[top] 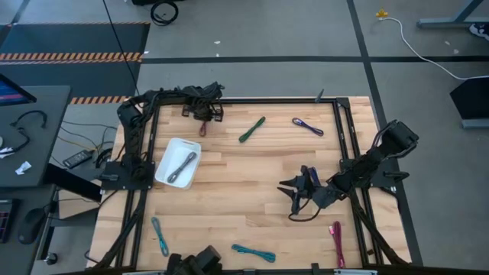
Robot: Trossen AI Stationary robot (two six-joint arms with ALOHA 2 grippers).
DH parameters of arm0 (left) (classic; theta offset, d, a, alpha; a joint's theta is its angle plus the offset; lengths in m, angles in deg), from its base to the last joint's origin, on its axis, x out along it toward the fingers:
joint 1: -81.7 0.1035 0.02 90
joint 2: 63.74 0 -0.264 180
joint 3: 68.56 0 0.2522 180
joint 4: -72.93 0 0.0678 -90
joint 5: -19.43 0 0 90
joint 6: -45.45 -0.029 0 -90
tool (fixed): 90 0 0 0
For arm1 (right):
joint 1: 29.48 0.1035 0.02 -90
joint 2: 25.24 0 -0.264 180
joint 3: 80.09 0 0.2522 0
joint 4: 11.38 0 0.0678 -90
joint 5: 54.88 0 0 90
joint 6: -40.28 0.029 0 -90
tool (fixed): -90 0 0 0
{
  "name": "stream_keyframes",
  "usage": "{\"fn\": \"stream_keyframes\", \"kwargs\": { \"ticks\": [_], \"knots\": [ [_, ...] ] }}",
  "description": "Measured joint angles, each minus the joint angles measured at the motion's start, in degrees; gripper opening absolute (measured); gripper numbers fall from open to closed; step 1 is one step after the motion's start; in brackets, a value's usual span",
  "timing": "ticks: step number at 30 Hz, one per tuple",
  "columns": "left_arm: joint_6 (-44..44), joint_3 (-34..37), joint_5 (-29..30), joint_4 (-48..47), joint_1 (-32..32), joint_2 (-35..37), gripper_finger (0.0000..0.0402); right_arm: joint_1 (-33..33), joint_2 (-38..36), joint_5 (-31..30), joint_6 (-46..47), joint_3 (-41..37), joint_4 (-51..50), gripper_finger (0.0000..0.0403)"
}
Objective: Pick and place USB-C Cables
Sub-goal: Put the top pink charger cable into the white bin
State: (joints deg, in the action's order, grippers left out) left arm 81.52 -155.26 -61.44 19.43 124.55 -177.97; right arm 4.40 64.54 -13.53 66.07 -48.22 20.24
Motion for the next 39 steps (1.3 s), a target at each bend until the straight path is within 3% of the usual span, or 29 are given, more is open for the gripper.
{"fn": "stream_keyframes", "kwargs": {
  "ticks": [2, 9, 14, 18, 22, 29, 33, 39],
  "knots": [
    [-3.5, -1.1, -0.2, -1.3, 0.0, -0.2, 0.0018, 0.1, 0.0, -1.2, 0.0, 0.0, 0.0, 0.01],
    [-13.4, -11.2, 0.4, -10.4, -2.0, 2.5, 0.003, -1.7, 0.0, -2.5, -1.5, 0.0, -0.1, 0.01],
    [-17.0, -16.4, 3.3, -17.1, -8.0, 8.5, 0.0018, -4.8, 0.0, -2.3, -5.2, 0.0, -0.2, 0.01],
    [-15.3, -15.4, 5.1, -22.4, -14.4, 15.7, 0.0018, -8.3, 0.0, -2.3, -7.5, 0.0, -0.2, 0.01],
    [-7.5, -10.3, 5.6, -28.0, -21.6, 23.6, 0.0022, -12.4, 0.0, -2.3, -12.0, 0.0, -0.1, 0.01],
    [12.6, 6.1, 5.0, -32.2, -30.7, 37.2, 0.002, -19.4, 0.0, -0.9, -16.8, 0.0, 0.0, 0.01],
    [20.7, 17.2, 3.2, -28.6, -33.0, 42.9, 0.0021, -21.9, 0.0, 3.3, -17.0, 0.0, 0.0, 0.01],
    [24.0, 29.7, 2.6, -19.0, -34.1, 46.0, 0.0023, -23.6, 0.0, 7.7, -18.1, 0.0, 0.0, 0.01]
  ]
}}
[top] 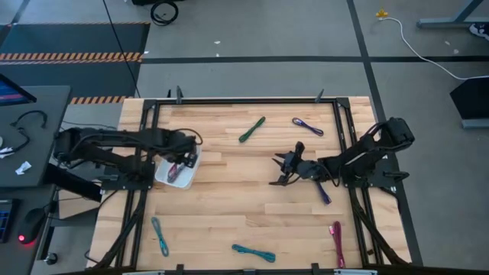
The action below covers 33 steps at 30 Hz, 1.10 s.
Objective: Pick and place USB-C Cables
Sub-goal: Put the top pink charger cable into the white bin, then put the left blue charger cable into the white bin
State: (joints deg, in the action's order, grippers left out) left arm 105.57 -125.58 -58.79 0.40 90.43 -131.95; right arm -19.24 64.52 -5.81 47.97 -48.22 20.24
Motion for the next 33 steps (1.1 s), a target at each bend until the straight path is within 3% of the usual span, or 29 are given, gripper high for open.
{"fn": "stream_keyframes", "kwargs": {
  "ticks": [6, 13, 23, 28, 33],
  "knots": [
    [0.3, 5.4, 1.7, 4.7, 0.0, -0.1, 0.0027, 0.0, 0.0, 3.4, -2.9, 0.0, 0.0, 0.01],
    [-1.2, 5.9, 2.9, 5.0, 0.0, -0.1, 0.0044, 0.0, 0.0, 5.4, -6.0, 0.0, 0.4, 0.01],
    [-2.1, 5.7, 3.5, 4.6, 1.1, -0.1, 0.017, 1.0, 0.0, 6.6, -6.4, 0.0, 0.1, 0.01],
    [0.0, -2.3, 1.9, -7.2, 0.9, 0.1, 0.0206, 1.8, 0.0, 6.6, -7.1, -0.4, -0.6, 0.01],
    [6.6, -16.8, 2.5, -11.1, -8.6, 0.1, 0.0193, 2.0, 0.0, 5.5, -7.4, -2.1, -0.3, 0.01]
  ]
}}
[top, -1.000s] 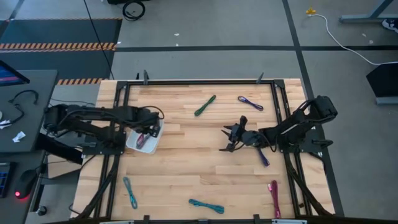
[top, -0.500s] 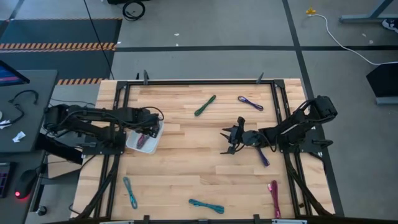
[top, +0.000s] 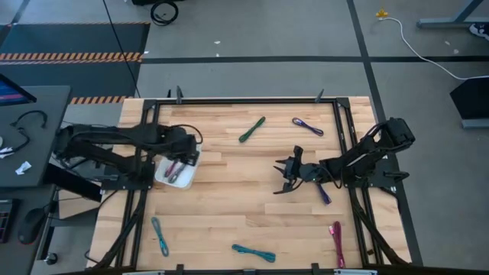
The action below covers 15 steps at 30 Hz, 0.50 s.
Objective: Pick and place USB-C Cables
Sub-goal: Put the left blue charger cable into the white bin
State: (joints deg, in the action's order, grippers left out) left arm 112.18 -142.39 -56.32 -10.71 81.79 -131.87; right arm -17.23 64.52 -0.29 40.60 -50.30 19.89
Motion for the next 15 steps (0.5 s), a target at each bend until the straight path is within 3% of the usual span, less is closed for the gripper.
{"fn": "stream_keyframes", "kwargs": {
  "ticks": [3, 8, 11, 15],
  "knots": [
    [9.1, -5.8, 3.5, 2.5, -10.1, -0.2, 0.0177, 0.0, 0.0, -1.6, -0.4, -0.5, 0.8, 0.01],
    [32.0, -7.4, 5.9, 4.3, -27.2, -3.5, 0.015, 0.0, 0.0, -2.4, -2.0, -0.7, 3.4, 0.01],
    [46.2, -7.0, 1.9, 4.9, -35.5, -7.4, 0.0137, 0.0, 0.0, -2.3, -2.9, -0.7, 4.3, 0.01],
    [58.5, -7.0, -4.8, 6.4, -43.0, -13.5, 0.0125, 0.0, 0.0, -2.0, -3.6, -0.7, 4.9, 0.01]
  ]
}}
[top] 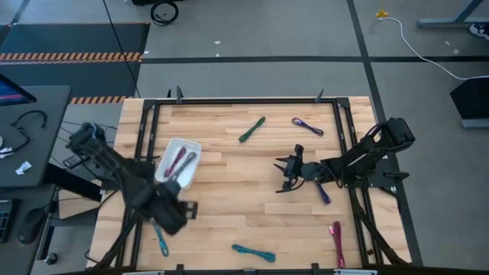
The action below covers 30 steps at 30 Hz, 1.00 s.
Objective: Pick and place USB-C Cables
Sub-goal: Put the left blue charger cable into the white bin
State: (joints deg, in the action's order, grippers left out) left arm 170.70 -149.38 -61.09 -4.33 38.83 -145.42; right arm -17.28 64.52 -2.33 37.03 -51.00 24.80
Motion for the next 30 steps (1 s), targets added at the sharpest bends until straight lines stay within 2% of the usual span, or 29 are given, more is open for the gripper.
{"fn": "stream_keyframes", "kwargs": {
  "ticks": [3, 6, 14, 18, 21, 25, 30],
  "knots": [
    [4.5, 0.0, -2.7, 1.2, -2.9, -4.4, 0.0125, 0.1, 0.0, 0.0, 0.0, 0.0, -0.1, 0.01],
    [5.7, 0.0, -8.0, 2.5, -3.1, -7.8, 0.0136, 0.1, 0.0, 0.3, 0.0, 0.0, -0.3, 0.01],
    [6.1, 0.0, -24.6, 1.2, -3.1, -15.1, 0.0217, 0.1, 0.0, 1.6, 0.0, 0.0, -0.1, 0.01],
    [8.1, 0.1, -25.8, 1.2, -5.3, -16.0, 0.026, 0.1, 0.0, 1.6, 0.0, 0.0, 0.2, 0.01],
    [9.4, 0.1, -25.5, 1.2, -6.5, -16.1, 0.0272, 0.1, 0.0, 1.7, 0.0, 0.0, 0.2, 0.01],
    [9.9, 1.9, -24.8, 3.4, -7.0, -16.1, 0.0264, 0.1, 0.0, 1.8, 0.0, 0.0, 0.6, 0.01],
    [10.2, 9.8, -26.0, 13.8, -7.3, -16.1, 0.0241, 0.1, 0.0, 4.0, 0.9, 0.0, 0.7, 0.01]
  ]
}}
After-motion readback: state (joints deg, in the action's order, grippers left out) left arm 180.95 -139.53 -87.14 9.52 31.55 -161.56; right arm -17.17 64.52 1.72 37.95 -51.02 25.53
